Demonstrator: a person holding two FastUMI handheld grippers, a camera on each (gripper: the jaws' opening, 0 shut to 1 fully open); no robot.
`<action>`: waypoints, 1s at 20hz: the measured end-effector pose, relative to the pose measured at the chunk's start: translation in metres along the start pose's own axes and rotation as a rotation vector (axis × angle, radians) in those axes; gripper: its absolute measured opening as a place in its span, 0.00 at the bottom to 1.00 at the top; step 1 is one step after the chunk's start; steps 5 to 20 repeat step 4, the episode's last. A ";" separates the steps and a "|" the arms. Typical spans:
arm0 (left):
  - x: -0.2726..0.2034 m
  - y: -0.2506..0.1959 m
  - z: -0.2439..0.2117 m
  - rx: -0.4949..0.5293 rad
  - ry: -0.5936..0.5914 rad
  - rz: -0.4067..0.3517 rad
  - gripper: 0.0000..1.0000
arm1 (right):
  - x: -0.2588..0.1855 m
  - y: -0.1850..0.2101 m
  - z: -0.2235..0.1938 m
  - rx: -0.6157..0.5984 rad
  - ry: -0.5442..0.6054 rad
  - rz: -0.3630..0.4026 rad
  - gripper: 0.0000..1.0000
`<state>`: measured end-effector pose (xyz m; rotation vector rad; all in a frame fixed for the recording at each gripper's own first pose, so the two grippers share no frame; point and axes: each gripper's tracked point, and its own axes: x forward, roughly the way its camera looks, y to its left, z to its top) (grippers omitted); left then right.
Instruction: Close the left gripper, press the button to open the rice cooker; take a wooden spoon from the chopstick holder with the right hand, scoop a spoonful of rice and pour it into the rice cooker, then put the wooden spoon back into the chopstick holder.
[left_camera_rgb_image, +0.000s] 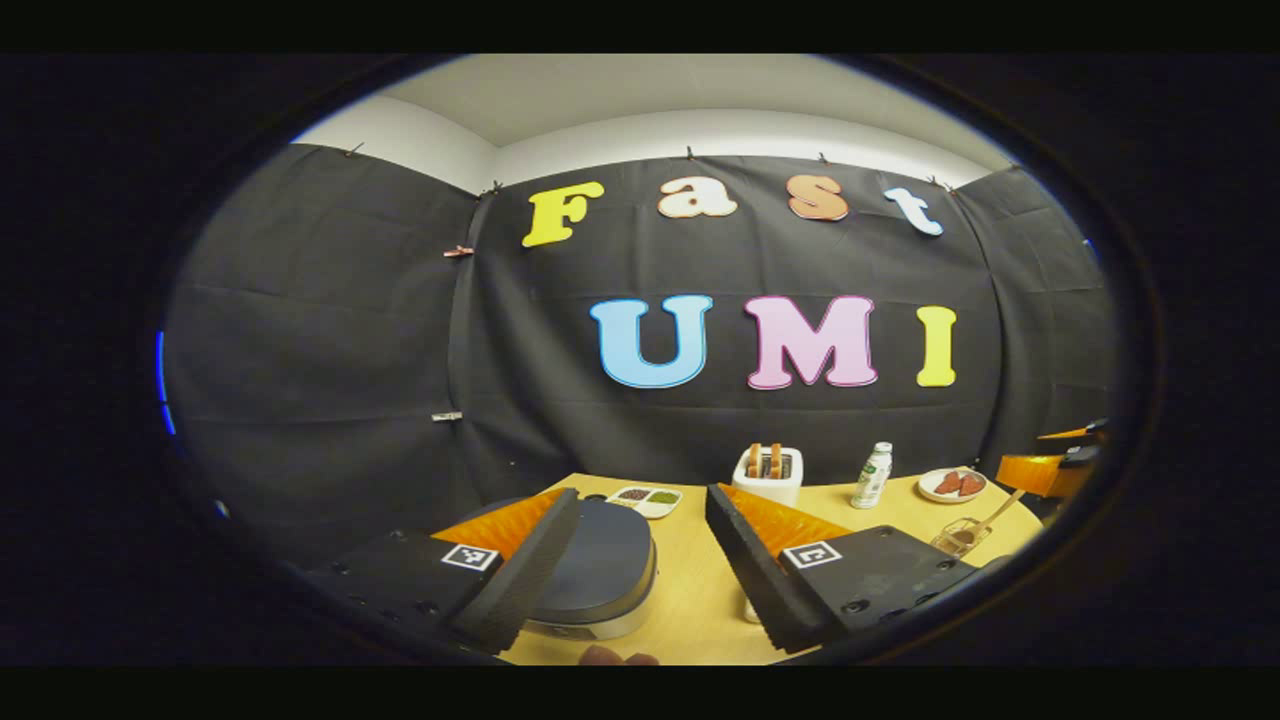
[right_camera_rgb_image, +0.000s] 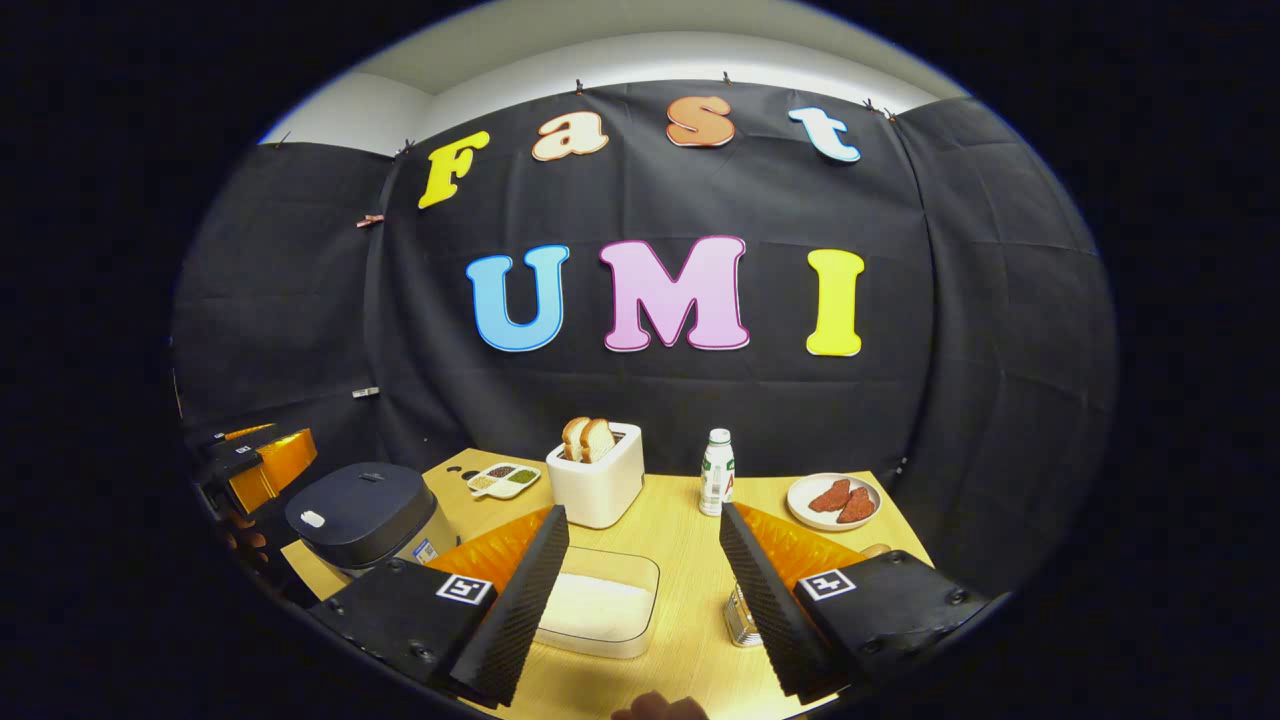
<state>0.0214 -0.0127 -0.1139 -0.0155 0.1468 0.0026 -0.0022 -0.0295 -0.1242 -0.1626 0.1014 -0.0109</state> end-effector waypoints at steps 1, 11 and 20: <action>-0.002 -0.004 0.002 0.003 -0.005 -0.001 0.88 | -0.002 -0.001 0.003 -0.002 -0.012 0.002 0.95; -0.006 -0.013 0.008 0.013 -0.014 -0.001 0.88 | -0.001 -0.004 0.004 -0.003 -0.018 0.014 0.95; -0.006 -0.013 0.008 0.013 -0.014 -0.001 0.88 | -0.001 -0.004 0.004 -0.003 -0.018 0.014 0.95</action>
